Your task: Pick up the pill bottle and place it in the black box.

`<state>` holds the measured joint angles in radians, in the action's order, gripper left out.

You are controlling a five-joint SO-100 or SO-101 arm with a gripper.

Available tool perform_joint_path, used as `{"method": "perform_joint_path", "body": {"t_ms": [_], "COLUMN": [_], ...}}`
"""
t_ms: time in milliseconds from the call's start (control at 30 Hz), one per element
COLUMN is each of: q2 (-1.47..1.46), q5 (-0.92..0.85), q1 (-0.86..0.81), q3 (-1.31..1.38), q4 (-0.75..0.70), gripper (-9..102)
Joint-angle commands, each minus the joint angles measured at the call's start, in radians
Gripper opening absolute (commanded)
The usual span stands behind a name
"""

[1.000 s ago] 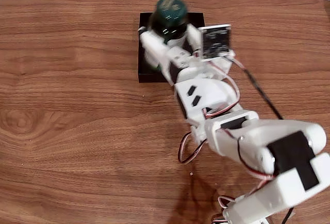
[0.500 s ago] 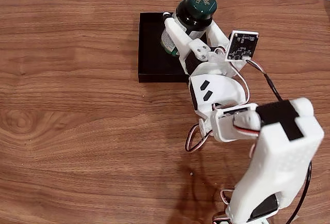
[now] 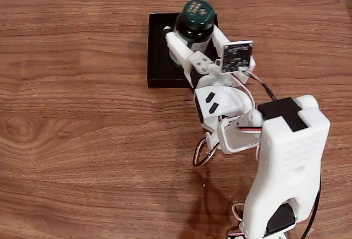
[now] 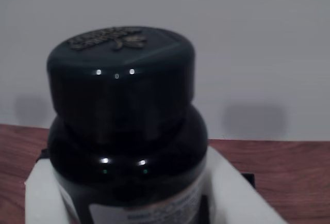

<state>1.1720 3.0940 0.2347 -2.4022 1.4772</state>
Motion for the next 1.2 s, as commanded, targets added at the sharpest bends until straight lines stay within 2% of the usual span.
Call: {"method": "perform_joint_path", "body": {"t_ms": [0, 533, 1167], "q2": [0.023, -0.164, -0.322], "q5": [0.066, 0.144, 0.117], "q1": [0.028, 0.086, 0.067], "q3": [0.067, 0.181, 0.31], "q4": [0.014, 0.075, 0.069], "gripper": [13, 14, 14]}}
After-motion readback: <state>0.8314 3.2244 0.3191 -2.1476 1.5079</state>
